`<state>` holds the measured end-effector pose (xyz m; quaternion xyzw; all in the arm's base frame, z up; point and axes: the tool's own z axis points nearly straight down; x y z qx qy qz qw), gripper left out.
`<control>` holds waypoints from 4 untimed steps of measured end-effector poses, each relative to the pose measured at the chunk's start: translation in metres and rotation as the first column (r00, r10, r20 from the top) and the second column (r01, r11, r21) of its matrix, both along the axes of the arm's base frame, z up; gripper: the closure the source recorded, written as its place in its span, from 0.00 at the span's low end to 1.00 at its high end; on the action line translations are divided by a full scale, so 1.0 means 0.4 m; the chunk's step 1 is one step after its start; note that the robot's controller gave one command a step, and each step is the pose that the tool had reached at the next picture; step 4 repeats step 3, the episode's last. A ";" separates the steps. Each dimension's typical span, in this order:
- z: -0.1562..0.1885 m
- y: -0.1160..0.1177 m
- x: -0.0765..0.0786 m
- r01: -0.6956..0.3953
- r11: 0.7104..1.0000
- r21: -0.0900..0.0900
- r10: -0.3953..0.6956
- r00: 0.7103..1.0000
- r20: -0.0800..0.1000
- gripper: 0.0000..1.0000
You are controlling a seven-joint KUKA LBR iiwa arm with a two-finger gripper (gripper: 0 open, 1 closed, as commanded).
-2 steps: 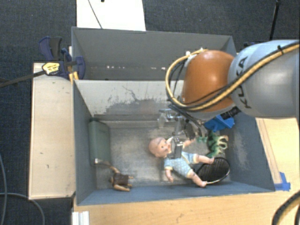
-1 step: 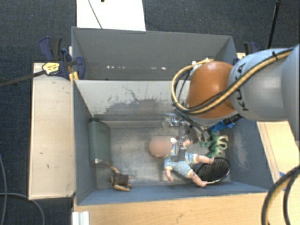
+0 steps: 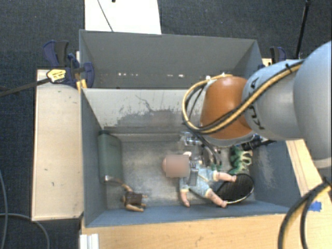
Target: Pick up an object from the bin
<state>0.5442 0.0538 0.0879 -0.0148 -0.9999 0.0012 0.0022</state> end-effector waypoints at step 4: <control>-0.030 0.060 -0.006 -0.036 0.999 0.007 0.036 0.999 0.005 1.00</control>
Offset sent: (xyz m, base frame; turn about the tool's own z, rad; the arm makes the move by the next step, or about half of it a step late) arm 0.0000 0.0000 0.0000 0.0000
